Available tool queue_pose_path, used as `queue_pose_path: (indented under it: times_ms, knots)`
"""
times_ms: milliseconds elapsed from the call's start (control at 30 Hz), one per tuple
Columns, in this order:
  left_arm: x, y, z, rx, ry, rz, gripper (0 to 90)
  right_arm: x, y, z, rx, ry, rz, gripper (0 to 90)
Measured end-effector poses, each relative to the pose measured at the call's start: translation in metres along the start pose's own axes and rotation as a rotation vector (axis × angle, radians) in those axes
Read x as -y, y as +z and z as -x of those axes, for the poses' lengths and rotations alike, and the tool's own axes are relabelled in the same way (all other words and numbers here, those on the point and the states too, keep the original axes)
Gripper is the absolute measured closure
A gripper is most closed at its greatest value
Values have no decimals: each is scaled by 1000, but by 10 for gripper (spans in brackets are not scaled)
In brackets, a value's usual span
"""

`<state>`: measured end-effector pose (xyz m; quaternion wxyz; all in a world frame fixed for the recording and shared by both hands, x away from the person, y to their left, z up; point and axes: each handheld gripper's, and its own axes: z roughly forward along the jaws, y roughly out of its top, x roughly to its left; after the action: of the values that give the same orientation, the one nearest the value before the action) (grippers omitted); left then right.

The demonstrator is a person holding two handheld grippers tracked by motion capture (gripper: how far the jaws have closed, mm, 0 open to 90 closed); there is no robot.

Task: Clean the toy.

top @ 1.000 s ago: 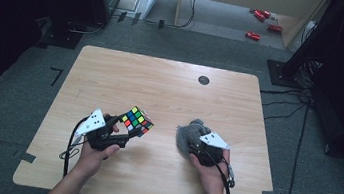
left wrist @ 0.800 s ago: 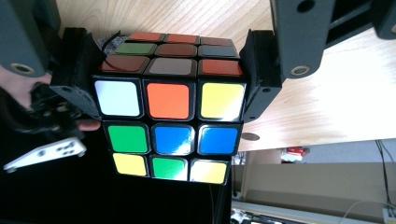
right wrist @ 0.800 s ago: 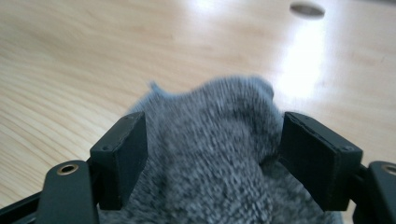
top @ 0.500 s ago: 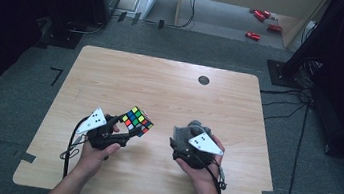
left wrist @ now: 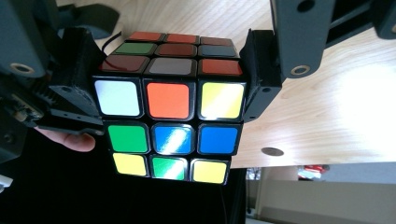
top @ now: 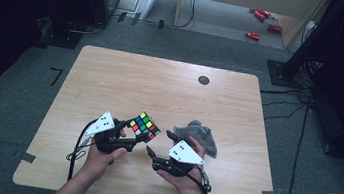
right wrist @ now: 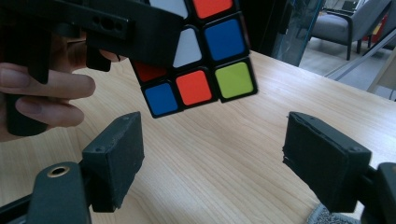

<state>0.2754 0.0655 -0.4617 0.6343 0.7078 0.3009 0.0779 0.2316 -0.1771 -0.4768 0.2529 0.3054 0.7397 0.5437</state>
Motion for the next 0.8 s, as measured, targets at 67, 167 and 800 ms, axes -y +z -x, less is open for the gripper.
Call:
queue_pose_path:
  times_ms: [67,167,800]
  knots:
    - [0,2,2,7,-11,-7,345,0,1,-2,9,-14,1,210]
    - [1,4,5,18,-19,-18,344,0,1,-4,19,-32,11,214]
    - [2,13,12,67,-63,-80,342,1,3,-19,130,-226,25,336]
